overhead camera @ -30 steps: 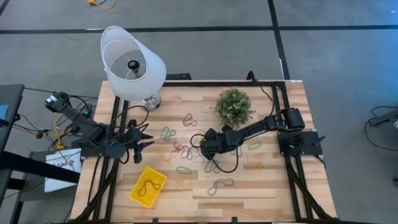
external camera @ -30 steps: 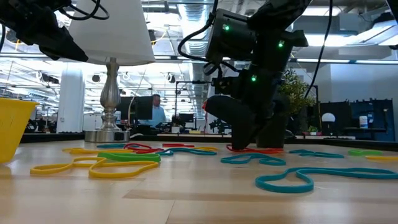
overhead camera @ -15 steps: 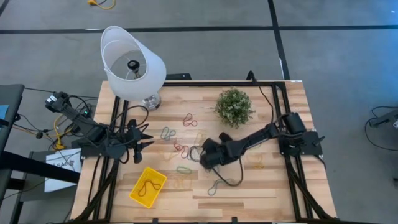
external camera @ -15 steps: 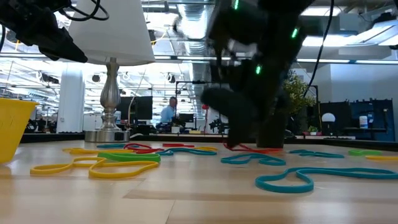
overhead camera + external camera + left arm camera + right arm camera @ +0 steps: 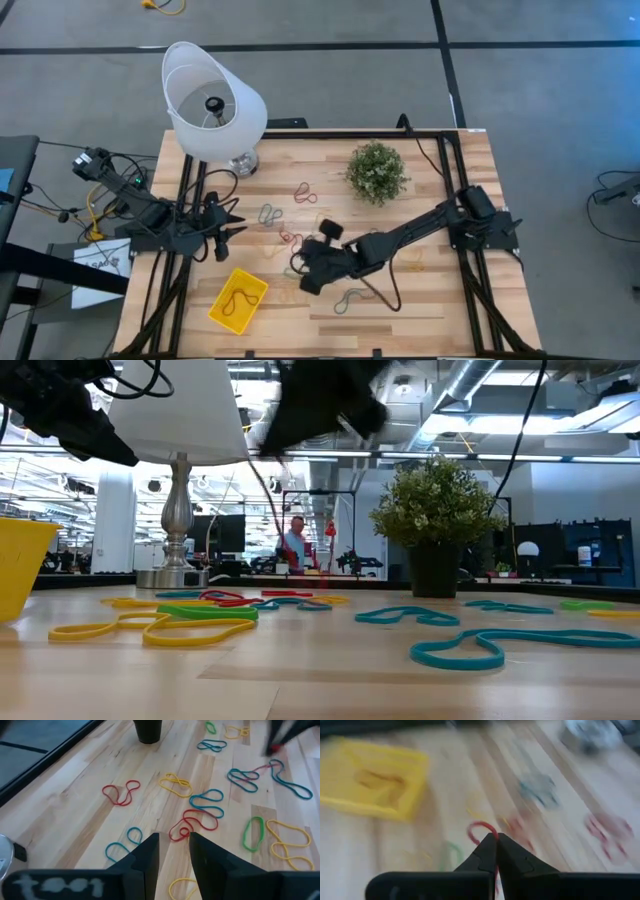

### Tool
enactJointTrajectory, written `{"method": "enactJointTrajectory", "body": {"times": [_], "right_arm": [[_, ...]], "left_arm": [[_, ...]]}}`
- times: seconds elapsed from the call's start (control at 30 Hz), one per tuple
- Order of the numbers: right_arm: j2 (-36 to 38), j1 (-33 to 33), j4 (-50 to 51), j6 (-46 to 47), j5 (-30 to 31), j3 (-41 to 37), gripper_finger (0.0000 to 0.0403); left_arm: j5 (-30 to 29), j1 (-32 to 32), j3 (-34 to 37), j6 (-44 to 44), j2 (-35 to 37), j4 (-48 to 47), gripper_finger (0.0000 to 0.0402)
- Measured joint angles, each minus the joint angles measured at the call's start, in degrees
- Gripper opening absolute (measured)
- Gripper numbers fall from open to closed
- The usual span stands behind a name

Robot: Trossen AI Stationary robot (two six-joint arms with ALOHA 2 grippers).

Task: Pick and place items into bin
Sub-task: Put the right red rubberband into the yellow bin

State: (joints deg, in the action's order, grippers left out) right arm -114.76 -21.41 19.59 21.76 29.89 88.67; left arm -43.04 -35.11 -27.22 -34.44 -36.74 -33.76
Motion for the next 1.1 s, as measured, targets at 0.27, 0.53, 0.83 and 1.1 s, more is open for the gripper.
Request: {"method": "enactJointTrajectory", "body": {"times": [0.27,0.53,0.83,1.1], "right_arm": [[0.1,1.4,-10.1,-9.8,-10.9,4.9,0.0],[0.1,4.0,-18.1,-9.8,-24.9,4.9,0.0],[-0.4,4.7,-23.8,-9.8,-27.1,5.0,0.0],[-6.4,5.0,-28.4,-7.1,-32.3,6.4,0.0]], "left_arm": [[-1.3,0.0,0.0,-1.1,0.0,0.0,0.0098],[-1.3,0.0,0.0,-1.5,0.0,-0.2,0.0098],[-1.4,0.0,0.0,-1.5,0.0,-0.2,0.0098],[-1.4,0.0,0.0,-1.8,0.0,-0.2,0.0098]]}}
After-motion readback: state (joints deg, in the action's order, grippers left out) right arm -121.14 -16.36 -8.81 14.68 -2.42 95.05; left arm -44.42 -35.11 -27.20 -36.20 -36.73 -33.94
